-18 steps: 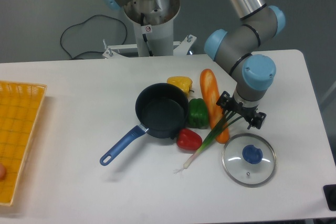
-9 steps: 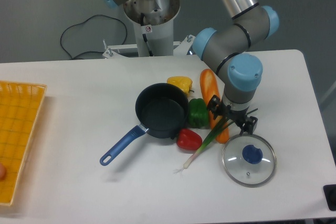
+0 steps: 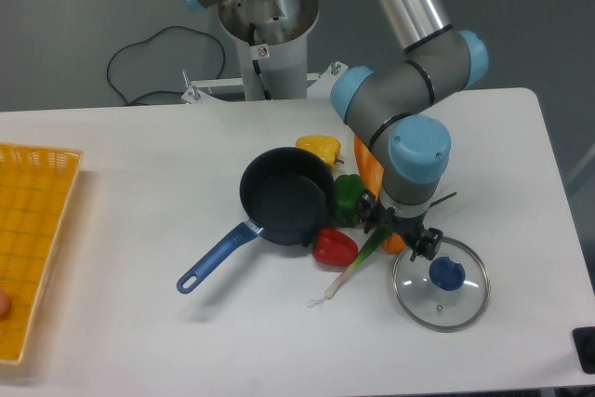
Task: Pick up the green onion
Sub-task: 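Lower the gripper onto the green onion beside the red pepper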
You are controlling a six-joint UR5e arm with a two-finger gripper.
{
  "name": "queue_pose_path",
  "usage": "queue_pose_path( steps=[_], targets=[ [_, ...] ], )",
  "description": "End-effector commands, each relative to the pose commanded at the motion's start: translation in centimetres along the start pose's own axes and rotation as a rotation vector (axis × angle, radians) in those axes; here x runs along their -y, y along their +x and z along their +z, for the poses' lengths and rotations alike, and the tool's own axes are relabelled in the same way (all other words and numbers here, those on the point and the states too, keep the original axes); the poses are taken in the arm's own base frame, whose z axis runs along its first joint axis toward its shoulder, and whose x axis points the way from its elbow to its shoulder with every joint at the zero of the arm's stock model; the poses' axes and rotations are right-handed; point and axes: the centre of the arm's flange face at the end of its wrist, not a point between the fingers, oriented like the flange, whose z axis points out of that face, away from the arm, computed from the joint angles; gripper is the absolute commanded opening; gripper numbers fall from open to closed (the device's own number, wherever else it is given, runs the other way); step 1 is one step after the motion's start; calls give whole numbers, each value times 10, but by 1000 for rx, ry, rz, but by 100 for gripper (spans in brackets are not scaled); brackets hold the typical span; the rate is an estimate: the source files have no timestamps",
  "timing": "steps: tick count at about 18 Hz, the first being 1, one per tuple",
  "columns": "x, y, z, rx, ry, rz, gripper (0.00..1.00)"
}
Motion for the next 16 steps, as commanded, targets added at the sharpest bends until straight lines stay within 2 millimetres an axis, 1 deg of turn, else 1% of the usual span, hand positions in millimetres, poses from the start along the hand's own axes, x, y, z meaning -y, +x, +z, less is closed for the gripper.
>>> queue_pose_path(
  steps=[1, 3, 4, 15, 16],
  targets=[
    [2, 1, 1, -1, -1, 1, 93],
    [4, 3, 5, -6, -6, -5, 88],
    [8, 6, 4, -5, -5, 3, 88],
    [9, 7, 11, -14, -14, 6, 78],
    [9, 7, 12, -15, -15, 6, 75]
  ],
)
